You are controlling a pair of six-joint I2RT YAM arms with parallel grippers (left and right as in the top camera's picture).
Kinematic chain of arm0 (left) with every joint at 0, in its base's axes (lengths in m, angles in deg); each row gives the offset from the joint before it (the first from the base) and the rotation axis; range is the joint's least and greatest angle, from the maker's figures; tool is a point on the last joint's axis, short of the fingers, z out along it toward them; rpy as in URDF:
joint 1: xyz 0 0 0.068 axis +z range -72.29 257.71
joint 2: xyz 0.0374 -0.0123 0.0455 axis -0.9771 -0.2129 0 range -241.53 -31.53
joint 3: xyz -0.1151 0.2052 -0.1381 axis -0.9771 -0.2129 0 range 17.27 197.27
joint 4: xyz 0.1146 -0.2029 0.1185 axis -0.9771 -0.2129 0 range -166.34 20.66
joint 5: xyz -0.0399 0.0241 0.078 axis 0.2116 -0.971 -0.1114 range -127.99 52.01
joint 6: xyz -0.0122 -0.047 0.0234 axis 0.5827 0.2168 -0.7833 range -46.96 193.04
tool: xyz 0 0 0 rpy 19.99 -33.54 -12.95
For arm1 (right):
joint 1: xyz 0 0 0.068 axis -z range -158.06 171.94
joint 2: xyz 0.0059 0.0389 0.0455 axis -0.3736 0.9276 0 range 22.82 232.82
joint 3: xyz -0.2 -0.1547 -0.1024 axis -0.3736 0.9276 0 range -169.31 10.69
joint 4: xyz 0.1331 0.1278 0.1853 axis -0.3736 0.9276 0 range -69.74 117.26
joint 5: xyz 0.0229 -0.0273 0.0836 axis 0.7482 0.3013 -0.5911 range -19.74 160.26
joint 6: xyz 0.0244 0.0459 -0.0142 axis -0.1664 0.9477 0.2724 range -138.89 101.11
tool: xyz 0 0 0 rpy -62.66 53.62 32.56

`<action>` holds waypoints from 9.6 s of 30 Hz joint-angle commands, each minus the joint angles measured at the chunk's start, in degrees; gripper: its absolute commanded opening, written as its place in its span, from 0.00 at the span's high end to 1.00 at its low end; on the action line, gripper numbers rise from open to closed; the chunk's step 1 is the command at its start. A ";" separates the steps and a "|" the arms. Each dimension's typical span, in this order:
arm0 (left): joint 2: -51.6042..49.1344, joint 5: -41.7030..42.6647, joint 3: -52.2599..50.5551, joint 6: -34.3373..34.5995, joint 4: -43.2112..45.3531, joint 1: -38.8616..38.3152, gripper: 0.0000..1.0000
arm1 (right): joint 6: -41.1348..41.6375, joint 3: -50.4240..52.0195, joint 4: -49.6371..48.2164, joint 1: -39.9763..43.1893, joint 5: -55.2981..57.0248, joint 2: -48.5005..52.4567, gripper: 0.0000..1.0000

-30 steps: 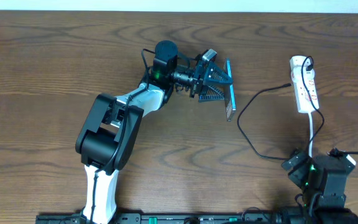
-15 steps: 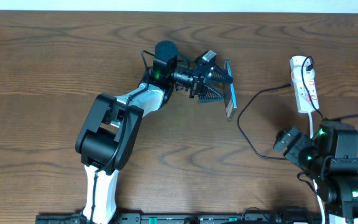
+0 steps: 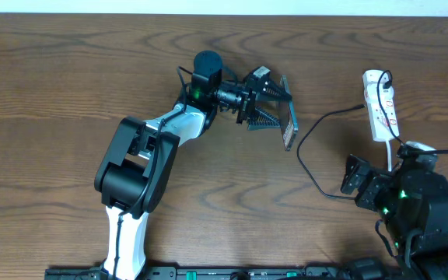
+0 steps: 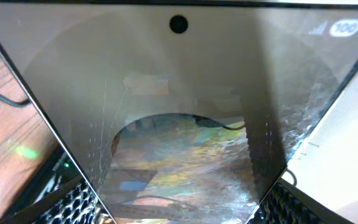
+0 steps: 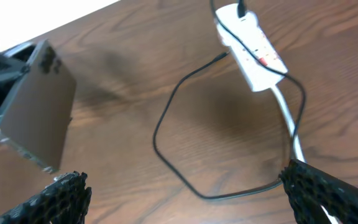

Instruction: Plug charger to phone and switch on socket

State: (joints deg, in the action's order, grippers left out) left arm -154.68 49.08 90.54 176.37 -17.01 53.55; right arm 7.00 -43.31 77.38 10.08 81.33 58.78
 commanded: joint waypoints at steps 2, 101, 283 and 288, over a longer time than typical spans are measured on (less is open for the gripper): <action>0.17 0.35 0.70 2.73 0.55 0.00 0.37 | 6.80 2.95 0.11 -3.37 13.00 -0.07 0.01; 0.26 2.38 0.68 -3.10 6.60 12.46 0.02 | 0.70 7.82 -37.97 -34.53 30.01 19.41 0.99; 71.54 -47.34 -41.92 -7.19 -46.84 18.18 0.48 | 82.05 8.04 -71.71 -35.01 -28.11 39.06 0.99; 70.66 -47.89 -41.92 -6.99 -46.84 18.18 0.53 | 82.07 8.04 -71.73 -35.74 -28.13 39.06 0.99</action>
State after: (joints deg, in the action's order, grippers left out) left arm -83.30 1.08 48.45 169.09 -64.15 71.91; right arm 88.92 -34.44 6.69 -24.15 53.09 98.50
